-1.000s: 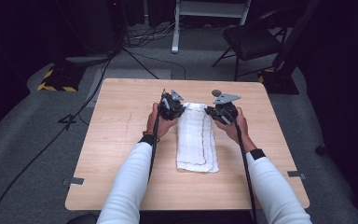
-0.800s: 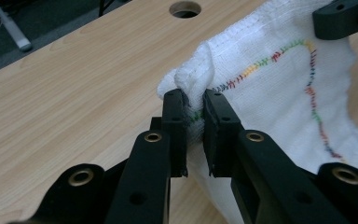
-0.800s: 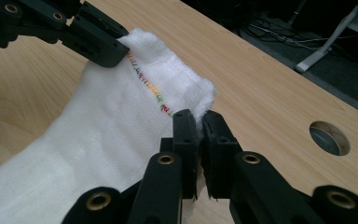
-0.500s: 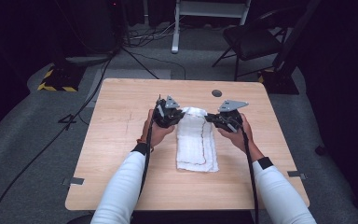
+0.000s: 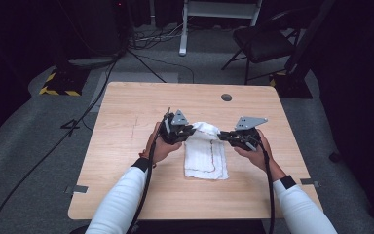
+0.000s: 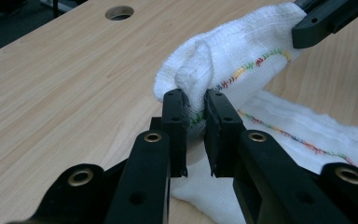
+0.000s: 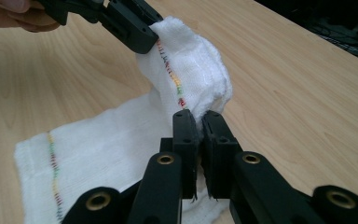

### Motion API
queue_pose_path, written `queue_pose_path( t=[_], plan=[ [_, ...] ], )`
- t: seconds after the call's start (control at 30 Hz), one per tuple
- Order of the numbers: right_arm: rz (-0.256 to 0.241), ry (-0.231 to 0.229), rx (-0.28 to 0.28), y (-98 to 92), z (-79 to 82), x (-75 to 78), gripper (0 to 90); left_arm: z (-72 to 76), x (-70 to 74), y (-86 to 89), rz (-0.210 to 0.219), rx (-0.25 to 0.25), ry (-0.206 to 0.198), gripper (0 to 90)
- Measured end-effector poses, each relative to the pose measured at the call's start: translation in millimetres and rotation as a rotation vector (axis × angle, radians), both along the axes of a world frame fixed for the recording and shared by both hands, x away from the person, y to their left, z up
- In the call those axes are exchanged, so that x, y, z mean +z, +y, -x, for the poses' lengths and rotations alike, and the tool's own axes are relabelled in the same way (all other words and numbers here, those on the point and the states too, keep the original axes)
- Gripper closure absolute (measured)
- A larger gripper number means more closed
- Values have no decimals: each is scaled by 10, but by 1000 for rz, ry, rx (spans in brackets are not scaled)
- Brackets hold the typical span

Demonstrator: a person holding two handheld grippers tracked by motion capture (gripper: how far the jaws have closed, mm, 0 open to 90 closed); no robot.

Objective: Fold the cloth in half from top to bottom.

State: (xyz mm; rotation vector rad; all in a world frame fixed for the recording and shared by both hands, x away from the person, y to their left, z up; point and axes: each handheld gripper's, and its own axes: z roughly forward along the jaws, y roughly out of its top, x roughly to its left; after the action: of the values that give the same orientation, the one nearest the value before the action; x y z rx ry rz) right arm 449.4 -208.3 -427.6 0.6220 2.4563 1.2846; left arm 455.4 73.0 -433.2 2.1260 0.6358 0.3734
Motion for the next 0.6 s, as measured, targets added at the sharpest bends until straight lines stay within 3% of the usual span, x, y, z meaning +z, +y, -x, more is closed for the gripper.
queue_pose_path(
  t=[0.6],
  plan=[
    [14,38,108,-49,362,-67,845,461,-97,92,-41,-135,11,785]
  ],
)
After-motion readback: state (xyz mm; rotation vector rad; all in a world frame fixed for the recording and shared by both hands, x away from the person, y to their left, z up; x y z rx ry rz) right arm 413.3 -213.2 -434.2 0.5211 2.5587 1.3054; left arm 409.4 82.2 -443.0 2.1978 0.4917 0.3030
